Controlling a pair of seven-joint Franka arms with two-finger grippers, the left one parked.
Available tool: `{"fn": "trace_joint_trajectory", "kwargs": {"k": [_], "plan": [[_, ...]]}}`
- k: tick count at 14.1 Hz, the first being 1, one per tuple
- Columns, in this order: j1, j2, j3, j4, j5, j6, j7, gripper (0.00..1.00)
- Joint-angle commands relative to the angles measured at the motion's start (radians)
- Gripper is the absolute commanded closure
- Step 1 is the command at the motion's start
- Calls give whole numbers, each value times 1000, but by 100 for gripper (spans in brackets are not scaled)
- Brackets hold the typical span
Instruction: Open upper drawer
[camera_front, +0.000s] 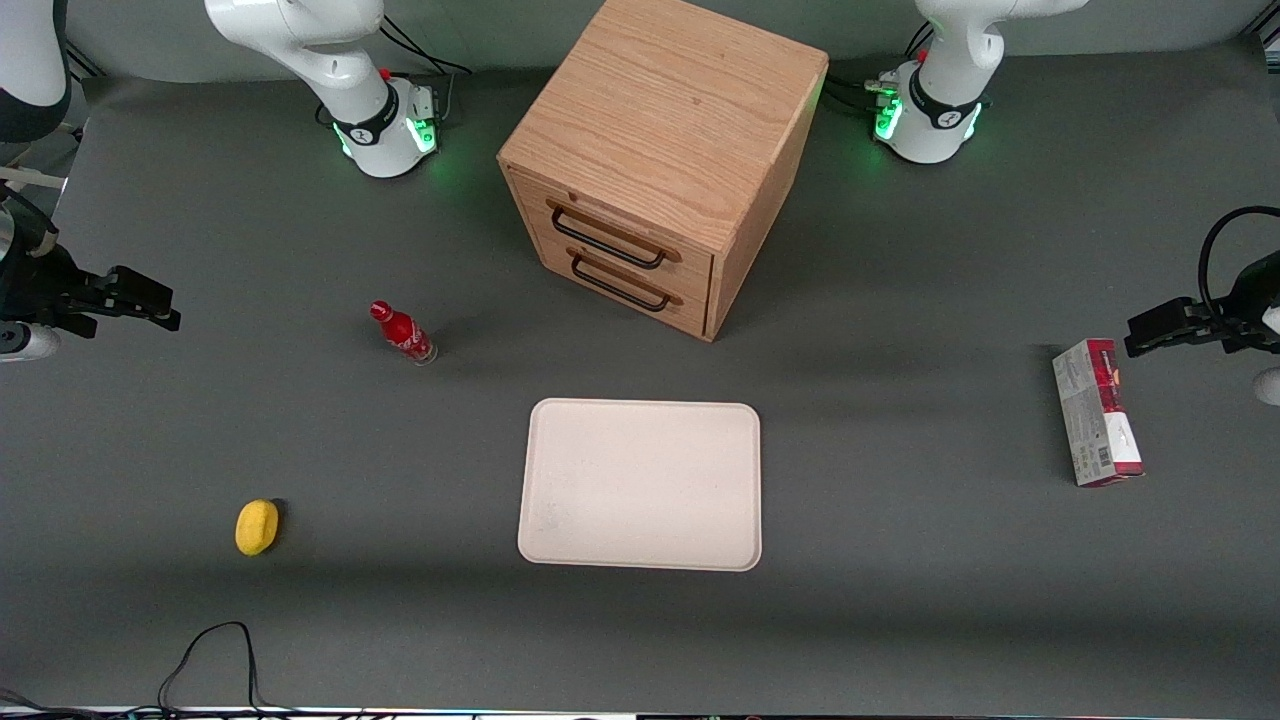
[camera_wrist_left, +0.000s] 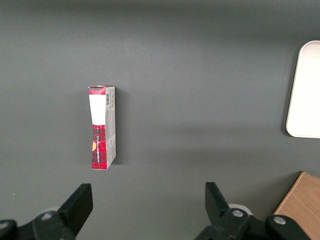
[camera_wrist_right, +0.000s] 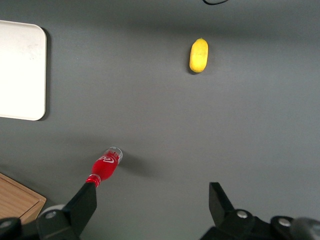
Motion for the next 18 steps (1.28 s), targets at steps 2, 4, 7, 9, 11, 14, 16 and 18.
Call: {"fn": "trace_joint_trajectory", "kwargs": {"k": [2,4,7,9,11,14,16,18], "plan": [[-4,9,1,21,2,-33,9,0],[-1,9,1,21,2,-33,9,0],[2,22,3,29,2,-33,8,0],[5,31,6,43,4,-33,8,0],[18,43,13,43,10,-33,6,0],[132,64,12,47,13,-28,20,0],[204,92,13,79,15,-25,17,0],[284,120,13,116,15,-30,9,0]]}}
